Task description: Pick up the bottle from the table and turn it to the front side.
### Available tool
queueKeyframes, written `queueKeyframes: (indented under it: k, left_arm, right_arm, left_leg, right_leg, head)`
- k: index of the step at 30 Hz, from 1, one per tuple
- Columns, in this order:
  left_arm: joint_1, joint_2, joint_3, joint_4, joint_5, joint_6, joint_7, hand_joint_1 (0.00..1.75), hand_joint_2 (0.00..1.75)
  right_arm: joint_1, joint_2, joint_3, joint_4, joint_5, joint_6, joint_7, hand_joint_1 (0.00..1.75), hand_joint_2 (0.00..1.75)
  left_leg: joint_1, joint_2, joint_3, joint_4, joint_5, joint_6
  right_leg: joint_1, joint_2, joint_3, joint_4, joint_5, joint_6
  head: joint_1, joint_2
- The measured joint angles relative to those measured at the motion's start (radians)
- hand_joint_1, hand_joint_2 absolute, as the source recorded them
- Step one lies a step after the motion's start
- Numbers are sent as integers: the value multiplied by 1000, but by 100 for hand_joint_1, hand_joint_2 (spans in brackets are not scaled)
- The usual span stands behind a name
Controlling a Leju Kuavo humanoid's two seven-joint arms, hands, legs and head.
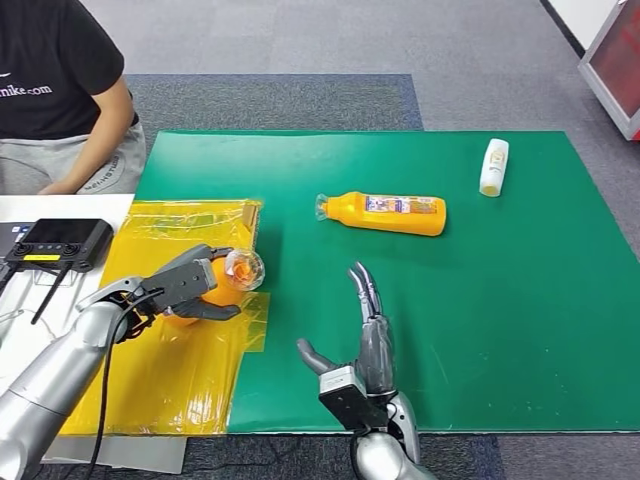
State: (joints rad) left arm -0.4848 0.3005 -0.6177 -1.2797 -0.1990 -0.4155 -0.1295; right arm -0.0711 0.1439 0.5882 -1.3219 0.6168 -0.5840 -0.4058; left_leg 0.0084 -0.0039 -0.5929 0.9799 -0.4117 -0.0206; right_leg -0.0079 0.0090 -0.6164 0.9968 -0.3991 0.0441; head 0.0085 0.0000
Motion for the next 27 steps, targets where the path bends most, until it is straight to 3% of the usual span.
queueKeyframes:
  k: [15,19,23,27]
  left_arm:
    - [-9,29,-53,7,7,10,4,175,175]
    - [-2,11,-55,17,26,41,15,25,175]
    - [14,-39,-54,44,40,92,41,57,175]
    - [37,-101,-51,85,33,131,56,142,175]
  right_arm:
    - [-1,0,-1,11,-3,-4,8,0,175]
    - [-6,2,-1,16,-5,-4,9,0,175]
    - [-15,6,-1,23,-8,-4,11,0,175]
    - [-24,11,-1,32,-13,-4,12,0,175]
  left_leg:
    - [0,0,5,0,0,0]
    - [0,0,7,0,0,0]
    - [0,0,7,0,0,0]
    - [-1,0,7,0,0,0]
  right_leg:
    - [0,0,5,0,0,-1]
    - [0,0,6,0,0,-1]
    - [0,0,7,0,0,-1]
    - [-1,0,6,0,1,-1]
  head:
    - [0,0]
    - [0,0]
    - [0,0]
    - [0,0]
